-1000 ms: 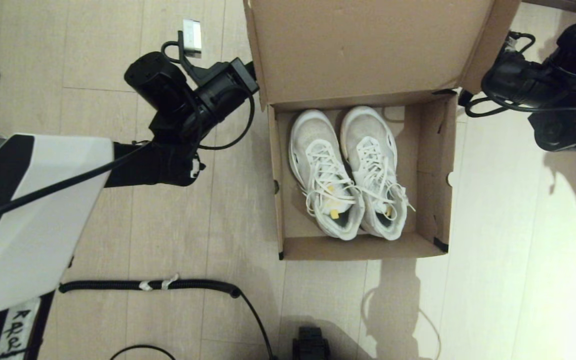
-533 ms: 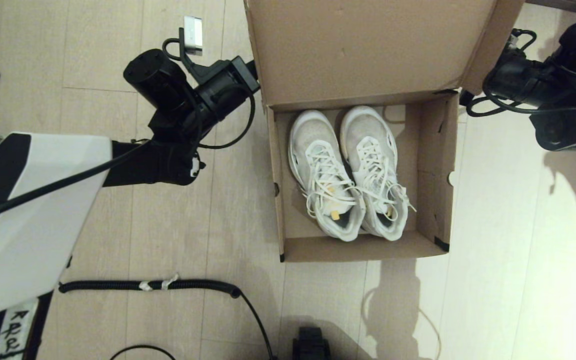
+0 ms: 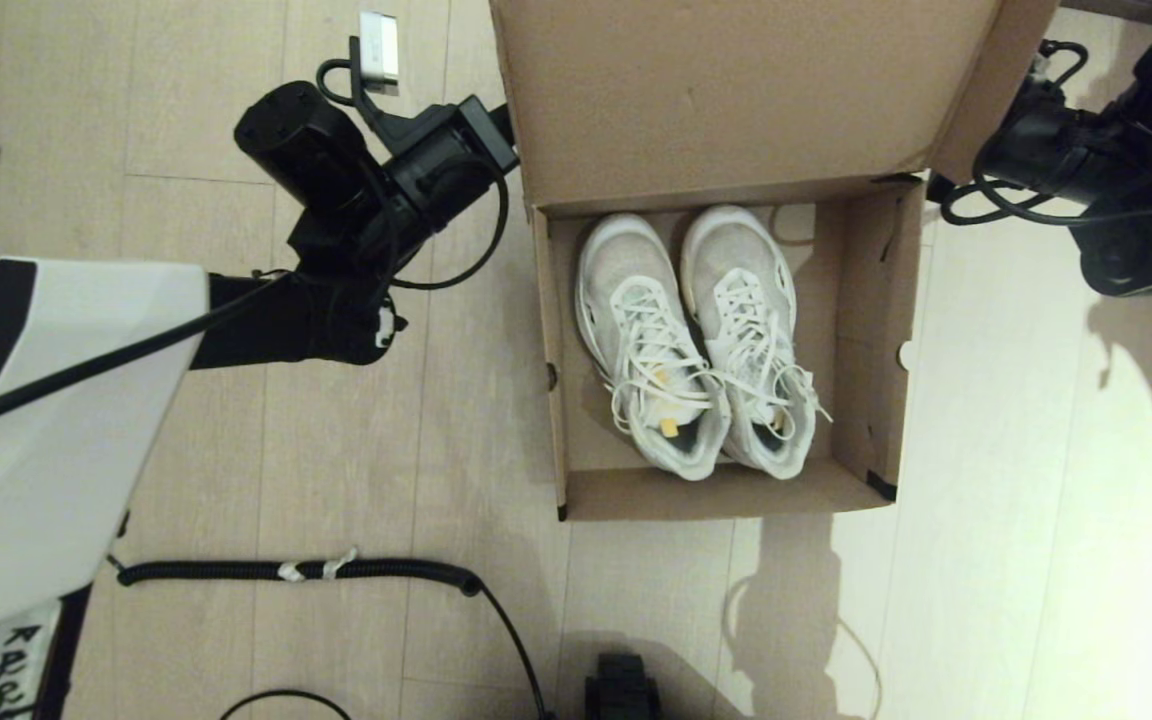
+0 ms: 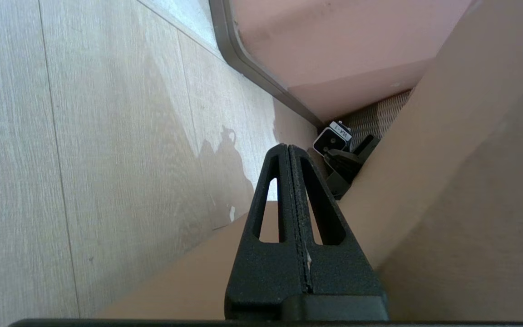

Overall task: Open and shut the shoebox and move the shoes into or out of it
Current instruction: Close the shoe box

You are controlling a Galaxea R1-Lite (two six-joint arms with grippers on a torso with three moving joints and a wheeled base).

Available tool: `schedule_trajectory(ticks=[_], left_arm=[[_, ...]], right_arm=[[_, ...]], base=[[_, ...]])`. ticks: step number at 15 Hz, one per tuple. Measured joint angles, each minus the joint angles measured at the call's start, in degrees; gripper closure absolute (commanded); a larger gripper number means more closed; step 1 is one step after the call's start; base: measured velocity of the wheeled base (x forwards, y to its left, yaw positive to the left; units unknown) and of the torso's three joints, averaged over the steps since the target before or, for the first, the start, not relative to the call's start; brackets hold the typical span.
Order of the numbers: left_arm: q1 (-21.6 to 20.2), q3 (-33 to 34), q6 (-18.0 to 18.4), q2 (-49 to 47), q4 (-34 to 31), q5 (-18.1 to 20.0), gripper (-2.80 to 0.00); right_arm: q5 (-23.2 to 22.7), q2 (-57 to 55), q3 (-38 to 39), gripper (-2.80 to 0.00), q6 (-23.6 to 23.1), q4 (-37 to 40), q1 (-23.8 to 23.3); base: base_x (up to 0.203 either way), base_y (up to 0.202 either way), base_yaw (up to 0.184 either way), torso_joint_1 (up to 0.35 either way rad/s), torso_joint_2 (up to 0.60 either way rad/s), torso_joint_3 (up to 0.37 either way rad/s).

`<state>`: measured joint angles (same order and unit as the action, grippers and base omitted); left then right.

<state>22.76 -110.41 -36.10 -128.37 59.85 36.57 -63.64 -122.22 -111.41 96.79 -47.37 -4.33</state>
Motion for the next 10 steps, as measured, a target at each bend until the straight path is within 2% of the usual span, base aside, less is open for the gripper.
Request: schedule_trajectory(ticks=[10], left_arm=[[2.5, 0.0, 0.0, 2.1, -0.6, 0.7, 0.00]], right_arm=[[0.0, 0.5, 0.1, 0.00, 0.0, 0.0, -1.2]], base=[[0.000, 0.000, 0.000, 0.000, 0.00, 0.000]])
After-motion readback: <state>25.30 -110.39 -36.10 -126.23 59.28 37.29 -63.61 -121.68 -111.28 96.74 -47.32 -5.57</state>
